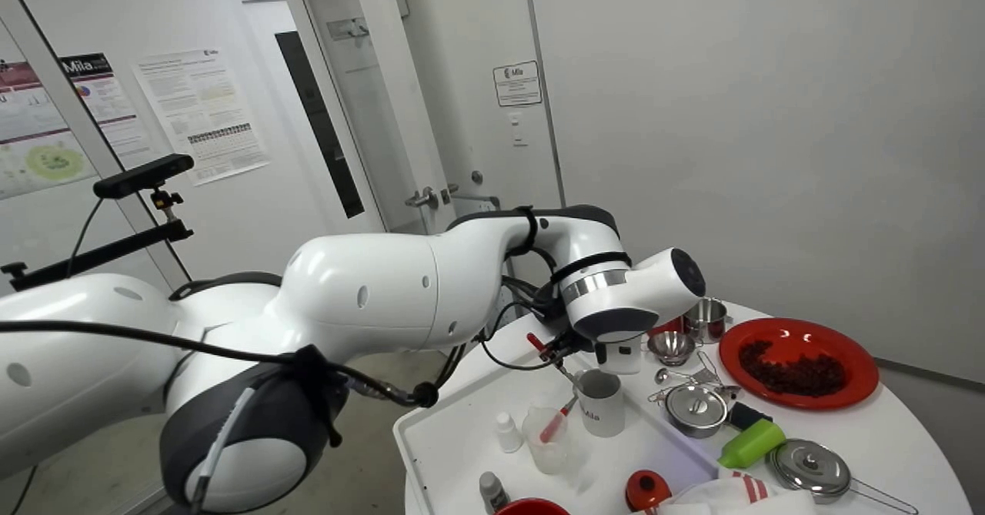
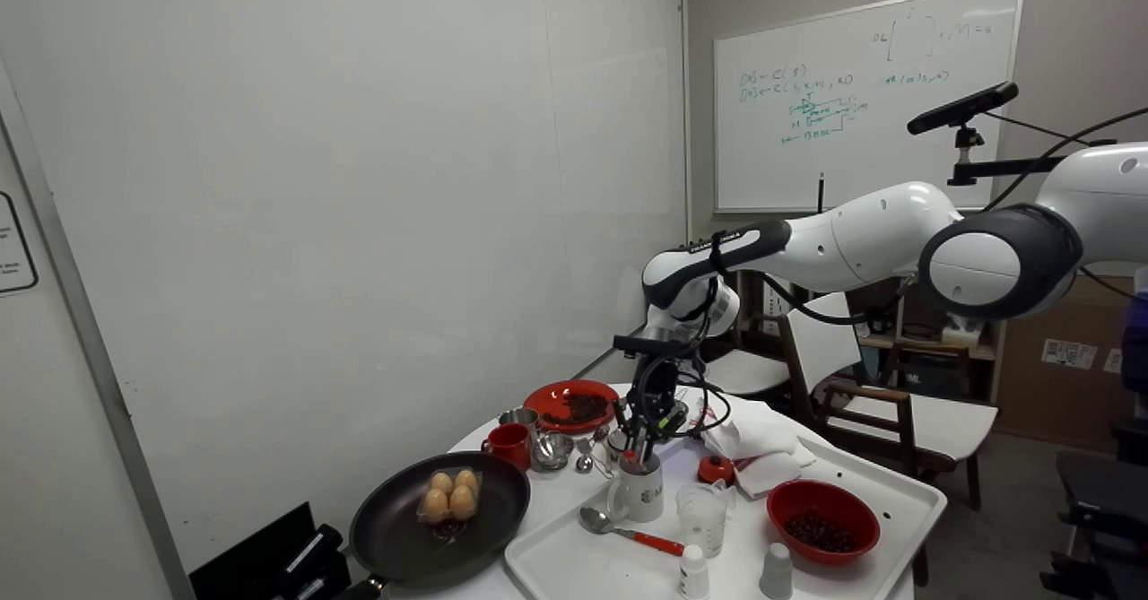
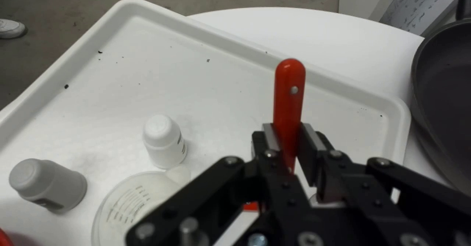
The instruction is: Pick the knife and put it in the cup
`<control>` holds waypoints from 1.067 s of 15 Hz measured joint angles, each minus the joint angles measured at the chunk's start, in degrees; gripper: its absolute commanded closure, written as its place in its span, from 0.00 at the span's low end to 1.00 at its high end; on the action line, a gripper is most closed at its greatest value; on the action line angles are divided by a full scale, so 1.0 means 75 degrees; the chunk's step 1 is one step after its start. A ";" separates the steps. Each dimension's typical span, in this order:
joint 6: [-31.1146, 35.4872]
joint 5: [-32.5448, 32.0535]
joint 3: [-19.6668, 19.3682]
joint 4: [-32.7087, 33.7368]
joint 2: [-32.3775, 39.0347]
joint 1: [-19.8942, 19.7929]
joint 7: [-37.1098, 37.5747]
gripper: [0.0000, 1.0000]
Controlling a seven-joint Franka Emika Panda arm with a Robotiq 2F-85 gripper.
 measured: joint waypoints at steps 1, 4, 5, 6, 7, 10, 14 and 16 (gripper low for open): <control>0.0024 -0.0002 -0.0018 0.0000 0.0000 0.0002 -0.0001 0.91; 0.0134 -0.0003 -0.0053 0.0000 0.0001 0.0003 -0.0059 0.91; 0.0154 -0.0003 -0.0053 0.0000 0.0001 0.0003 -0.0094 0.91; 0.0170 -0.0003 -0.0053 0.0000 0.0000 0.0003 -0.0140 0.91; 0.0187 -0.0003 -0.0053 0.0000 0.0000 0.0003 -0.0203 0.91; 0.0225 -0.0003 -0.0053 0.0001 0.0000 0.0002 -0.0349 0.81; 0.0237 -0.0003 -0.0056 0.0001 0.0000 -0.0001 -0.0379 0.81; 0.0238 -0.0003 -0.0056 0.0001 0.0000 -0.0001 -0.0382 0.81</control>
